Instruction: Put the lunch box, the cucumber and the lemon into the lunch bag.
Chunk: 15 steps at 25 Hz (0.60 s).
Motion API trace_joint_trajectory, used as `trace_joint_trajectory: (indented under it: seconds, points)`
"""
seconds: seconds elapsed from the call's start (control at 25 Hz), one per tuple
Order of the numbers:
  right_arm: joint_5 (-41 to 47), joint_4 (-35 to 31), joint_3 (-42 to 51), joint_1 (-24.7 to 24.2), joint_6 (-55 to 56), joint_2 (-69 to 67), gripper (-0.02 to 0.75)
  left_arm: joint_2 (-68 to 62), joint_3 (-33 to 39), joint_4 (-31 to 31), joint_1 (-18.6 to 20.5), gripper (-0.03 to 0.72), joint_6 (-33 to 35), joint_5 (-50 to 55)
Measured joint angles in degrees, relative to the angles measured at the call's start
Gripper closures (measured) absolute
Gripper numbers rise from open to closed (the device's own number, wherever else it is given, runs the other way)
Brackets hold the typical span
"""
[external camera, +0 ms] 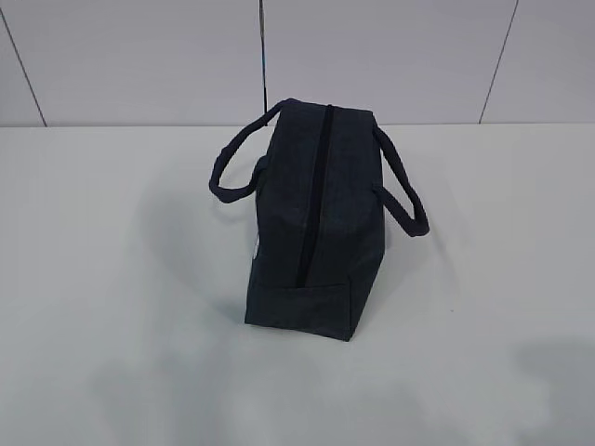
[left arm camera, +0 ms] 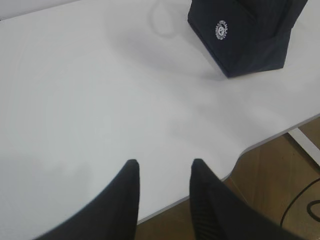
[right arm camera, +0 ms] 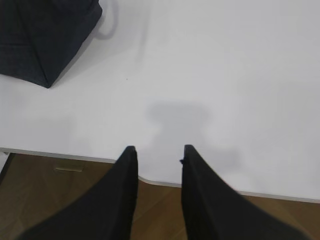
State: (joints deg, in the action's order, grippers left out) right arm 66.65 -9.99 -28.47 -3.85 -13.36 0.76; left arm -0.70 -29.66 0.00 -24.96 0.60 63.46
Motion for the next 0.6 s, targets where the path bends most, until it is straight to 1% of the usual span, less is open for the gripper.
trace_joint_trajectory:
  seconds: [0.08,0.24,0.44,0.6]
  points:
    - [-0.1,0.1,0.0,0.0,0.0,0.1,0.5,0.0,0.0,0.0,0.5,0.446,0.0,-0.1]
    - [-0.1,0.1,0.0,0.0,0.0,0.1,0.5,0.0,0.0,0.0,4.2,0.446,0.0,-0.1]
    - [-0.1,0.1,0.0,0.2,0.0,0.1,0.5,0.0,0.0,0.0,11.7,0.448,0.0,-0.2]
    - [-0.1,0.1,0.0,0.9,0.0,0.1,0.5,0.0,0.0,0.0,18.7,0.448,0.0,-0.2]
